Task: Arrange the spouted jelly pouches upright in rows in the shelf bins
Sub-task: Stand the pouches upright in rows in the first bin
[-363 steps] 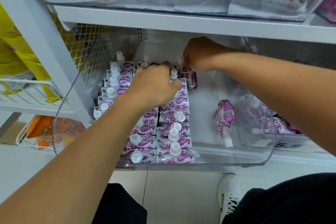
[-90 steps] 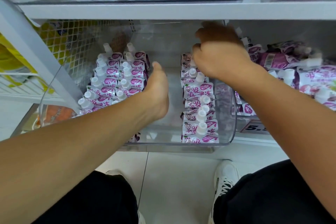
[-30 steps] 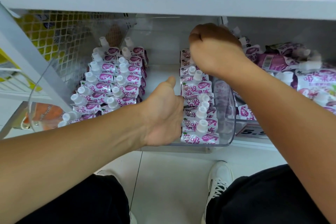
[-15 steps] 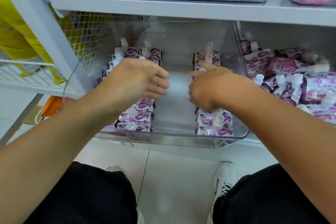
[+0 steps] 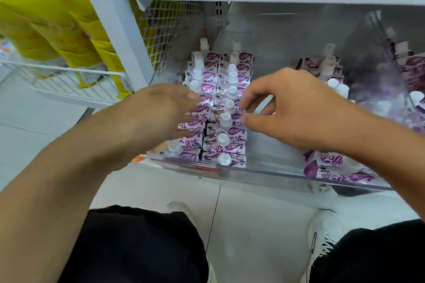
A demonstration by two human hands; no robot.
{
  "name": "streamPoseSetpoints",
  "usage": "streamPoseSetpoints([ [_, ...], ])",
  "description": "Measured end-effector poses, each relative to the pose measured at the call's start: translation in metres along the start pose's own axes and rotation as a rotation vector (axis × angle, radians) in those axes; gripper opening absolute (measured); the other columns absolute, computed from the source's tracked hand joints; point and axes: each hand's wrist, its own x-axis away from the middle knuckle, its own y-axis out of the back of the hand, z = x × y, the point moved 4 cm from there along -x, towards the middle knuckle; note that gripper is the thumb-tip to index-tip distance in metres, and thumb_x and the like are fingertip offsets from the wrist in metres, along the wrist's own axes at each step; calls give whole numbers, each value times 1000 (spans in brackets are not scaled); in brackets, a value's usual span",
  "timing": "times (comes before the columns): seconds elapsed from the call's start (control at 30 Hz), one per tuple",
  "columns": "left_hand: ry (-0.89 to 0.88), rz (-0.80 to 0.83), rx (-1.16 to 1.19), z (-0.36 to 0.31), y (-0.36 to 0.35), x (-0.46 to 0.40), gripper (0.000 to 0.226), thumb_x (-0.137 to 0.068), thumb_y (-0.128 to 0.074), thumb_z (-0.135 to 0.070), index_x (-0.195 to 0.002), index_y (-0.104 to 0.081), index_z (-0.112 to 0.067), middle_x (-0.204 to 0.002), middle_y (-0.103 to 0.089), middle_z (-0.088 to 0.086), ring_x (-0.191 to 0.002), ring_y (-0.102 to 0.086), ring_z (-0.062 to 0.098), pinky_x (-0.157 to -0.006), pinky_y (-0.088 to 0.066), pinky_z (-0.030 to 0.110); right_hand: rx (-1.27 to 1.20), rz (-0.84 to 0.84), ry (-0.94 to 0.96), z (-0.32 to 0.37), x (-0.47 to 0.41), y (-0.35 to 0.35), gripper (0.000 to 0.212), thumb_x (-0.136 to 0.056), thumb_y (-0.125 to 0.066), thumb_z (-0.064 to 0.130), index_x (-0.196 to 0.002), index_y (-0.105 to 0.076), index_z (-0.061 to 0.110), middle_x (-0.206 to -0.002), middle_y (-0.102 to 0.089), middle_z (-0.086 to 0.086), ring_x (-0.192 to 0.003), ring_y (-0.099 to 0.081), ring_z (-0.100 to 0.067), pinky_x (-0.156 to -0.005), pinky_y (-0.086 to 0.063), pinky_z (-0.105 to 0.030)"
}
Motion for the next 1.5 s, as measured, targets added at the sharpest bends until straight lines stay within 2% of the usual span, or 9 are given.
streamPoseSetpoints([
  [0.1,-416,-17,-897,1,16,4,22,-94,-55,-33,-110,-70,-28,-102,-70,-8,-89,-67,10,-82,-55,35,33,124,239,14,-4,-12,34,-76,-72,47,-108,-65,37,-108,-59,19,-101,-53,1,-87,-42,-15],
  [0.17,-620,21,-1226,2,12,1,24,-90,-60,-34,-109,-71,-25,-101,-71,-7,-90,-65,16,-78,-55,38,134,294,312,16,-7,-27,47,-75,-63,66,-117,-62,43,-125,-51,23,-118,-37,-5,-97,-37,-22],
  [0.27,-700,132,-1312,9,9,-2,31,-85,-66,-43,-109,-72,-23,-101,-71,-5,-94,-64,22,-77,-56,40,235,374,392,15,-15,-34,53,-73,-53,77,-115,-65,48,-128,-48,29,-119,-28,-7,-96,-40,-28],
  [0.53,-844,86,-1329,21,17,-10,38,-90,-54,-51,-106,-74,-23,-102,-71,-9,-94,-61,21,-82,-52,38,290,374,414,21,-13,-45,52,-80,-43,69,-123,-57,45,-128,-48,19,-124,-35,-12,-97,-46,-35],
  [1.03,-731,-8,-1147,10,14,-7,35,-88,-50,-57,-91,-75,-32,-95,-71,-17,-93,-62,9,-75,-54,36,271,443,383,4,-7,-41,44,-86,-44,54,-127,-57,43,-122,-51,20,-124,-29,-11,-102,-38,-30],
  [1.1,-690,-66,-1005,5,11,-3,33,-90,-52,-55,-88,-75,-33,-92,-72,-18,-88,-63,1,-76,-53,26,284,434,381,2,-5,-40,44,-86,-43,54,-126,-58,43,-120,-51,21,-123,-30,-10,-102,-39,-30],
  [1.17,-527,-110,-759,-2,7,1,33,-88,-57,-56,-84,-78,-31,-85,-75,-12,-78,-67,2,-71,-50,17,291,417,379,2,-3,-40,45,-85,-42,54,-126,-59,42,-118,-52,20,-122,-31,-11,-101,-40,-31],
  [1.3,56,45,6,1,-8,0,47,-77,-56,-48,-91,-78,-9,-91,-77,8,-88,-74,21,-82,-58,32,305,401,388,-1,-2,-42,60,-78,-29,60,-127,-59,41,-121,-54,19,-121,-35,-12,-98,-43,-34],
  [1.5,341,145,312,17,-22,-6,66,-99,-32,-52,-139,-49,-1,-137,-57,16,-126,-55,30,-108,-40,43,201,405,418,-6,6,-31,35,-91,-53,43,-124,-62,37,-124,-55,21,-122,-36,-3,-104,-32,-20],
])
